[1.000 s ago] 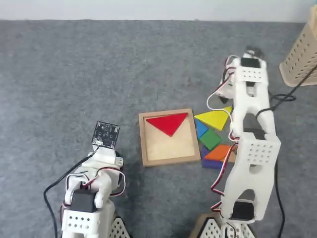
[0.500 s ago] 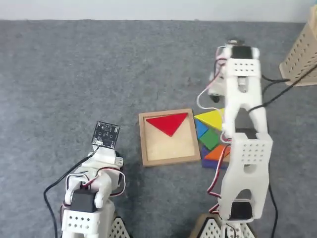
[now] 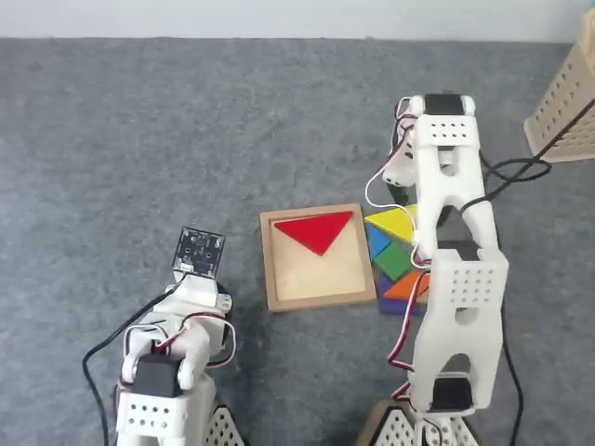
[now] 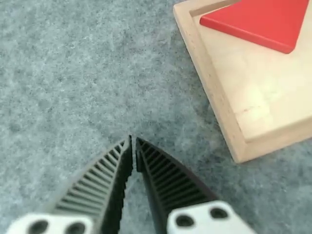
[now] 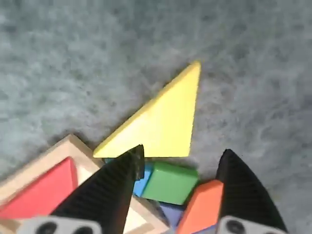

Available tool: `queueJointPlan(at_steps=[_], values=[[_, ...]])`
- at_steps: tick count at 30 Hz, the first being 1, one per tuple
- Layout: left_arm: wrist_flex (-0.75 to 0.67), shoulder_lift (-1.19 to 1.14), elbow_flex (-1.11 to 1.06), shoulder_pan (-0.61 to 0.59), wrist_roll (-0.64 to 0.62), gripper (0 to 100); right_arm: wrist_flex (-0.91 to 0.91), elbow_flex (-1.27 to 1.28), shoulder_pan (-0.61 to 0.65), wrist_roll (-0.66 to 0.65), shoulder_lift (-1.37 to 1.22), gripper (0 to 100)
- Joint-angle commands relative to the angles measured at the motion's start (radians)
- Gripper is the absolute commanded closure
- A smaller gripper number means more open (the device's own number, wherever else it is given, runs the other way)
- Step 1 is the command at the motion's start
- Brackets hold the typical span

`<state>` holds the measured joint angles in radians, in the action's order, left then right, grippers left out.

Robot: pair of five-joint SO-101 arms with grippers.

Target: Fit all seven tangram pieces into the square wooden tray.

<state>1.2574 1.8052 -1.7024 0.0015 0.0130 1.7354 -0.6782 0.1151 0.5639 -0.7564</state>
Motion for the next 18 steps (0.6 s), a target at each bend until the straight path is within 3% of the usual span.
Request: queueJointPlan(at_steps=[1, 18], values=[[0.006, 0.02, 0.018, -0.006, -0.006, 99, -0.015, 0.0, 0.039, 0.081, -0.021, 74.6], [0.006, 0.02, 0.018, -0.006, -0.006, 99, -0.044, -0.002, -0.027, 0.115, -0.154, 74.5]])
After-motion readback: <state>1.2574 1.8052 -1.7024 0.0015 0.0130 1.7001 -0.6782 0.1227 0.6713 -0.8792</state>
